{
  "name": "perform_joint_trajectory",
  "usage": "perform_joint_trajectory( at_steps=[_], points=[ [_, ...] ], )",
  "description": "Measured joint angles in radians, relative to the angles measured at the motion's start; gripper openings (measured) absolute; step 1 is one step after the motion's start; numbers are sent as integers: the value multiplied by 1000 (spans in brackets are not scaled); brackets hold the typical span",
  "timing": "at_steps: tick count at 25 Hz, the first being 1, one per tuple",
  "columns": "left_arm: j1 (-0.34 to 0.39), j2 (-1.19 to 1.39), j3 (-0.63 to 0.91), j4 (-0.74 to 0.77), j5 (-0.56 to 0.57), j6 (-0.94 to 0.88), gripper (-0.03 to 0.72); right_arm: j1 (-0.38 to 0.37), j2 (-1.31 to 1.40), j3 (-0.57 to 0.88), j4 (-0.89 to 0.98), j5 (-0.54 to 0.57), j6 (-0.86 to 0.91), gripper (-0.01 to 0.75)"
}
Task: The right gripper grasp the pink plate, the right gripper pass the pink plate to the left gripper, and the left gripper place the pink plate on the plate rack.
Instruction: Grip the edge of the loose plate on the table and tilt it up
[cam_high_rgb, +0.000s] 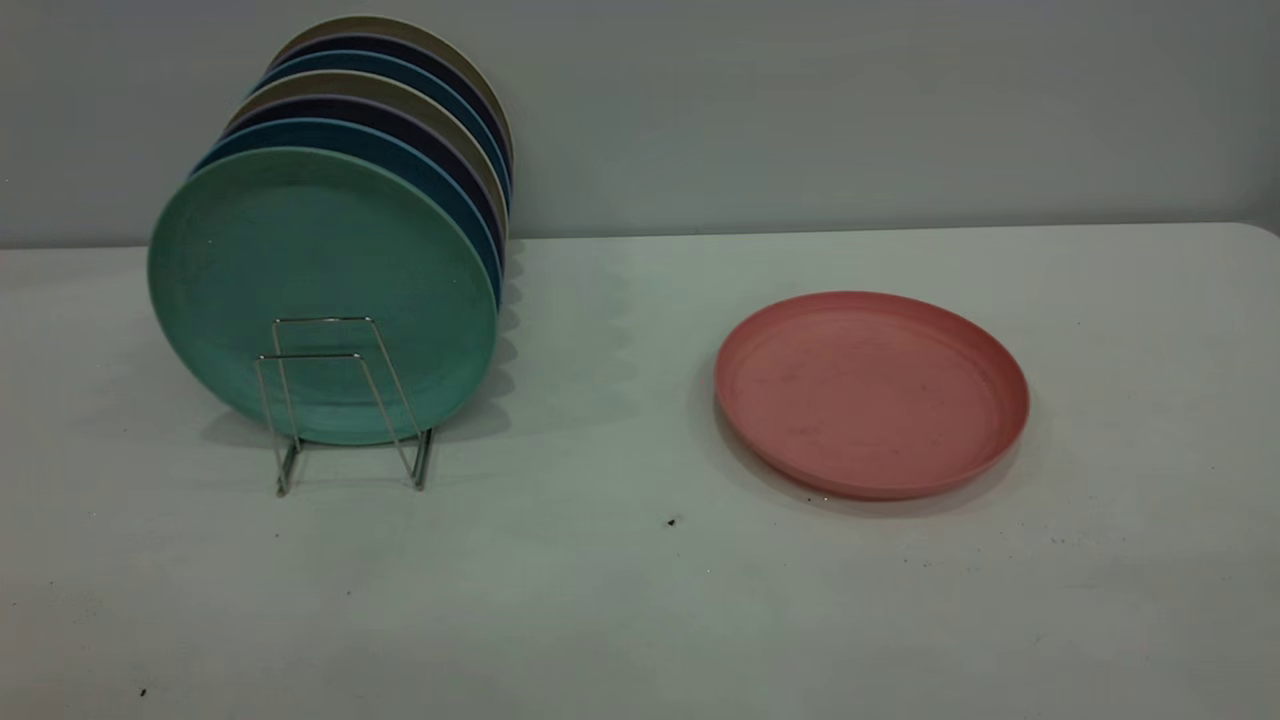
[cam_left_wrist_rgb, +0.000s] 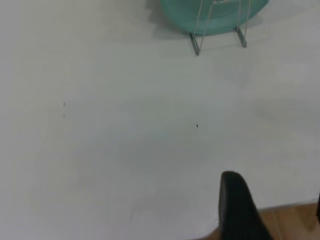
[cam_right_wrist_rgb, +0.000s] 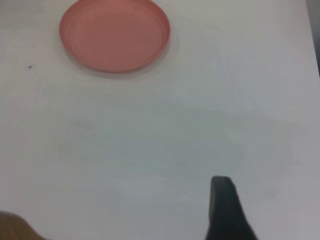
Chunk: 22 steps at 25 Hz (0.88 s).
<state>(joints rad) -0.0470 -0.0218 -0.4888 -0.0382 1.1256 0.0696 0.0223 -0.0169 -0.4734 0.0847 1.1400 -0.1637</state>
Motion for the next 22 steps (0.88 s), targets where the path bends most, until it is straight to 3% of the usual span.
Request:
perform_joint_trajectory(
  at_steps=[3, 8, 12, 15, 22],
  points=[
    [0, 1, -11, -1, -88, 0, 411, 0, 8, -15, -1, -50, -28, 459],
    [0, 151, -15, -22, -207, -3, 411, 0, 144, -23, 27, -323, -56, 459],
    [0, 365, -15, -114, -336, 12, 411, 0, 368, -23, 152, -435, -112, 459],
    [0, 523, -24, -210, -426, 86, 411, 0, 554, -23, 346, -470, -249, 459],
    [0, 853, -118, -518, -486, 406, 411, 0, 970, -23, 1001, -523, -821, 459]
  ],
)
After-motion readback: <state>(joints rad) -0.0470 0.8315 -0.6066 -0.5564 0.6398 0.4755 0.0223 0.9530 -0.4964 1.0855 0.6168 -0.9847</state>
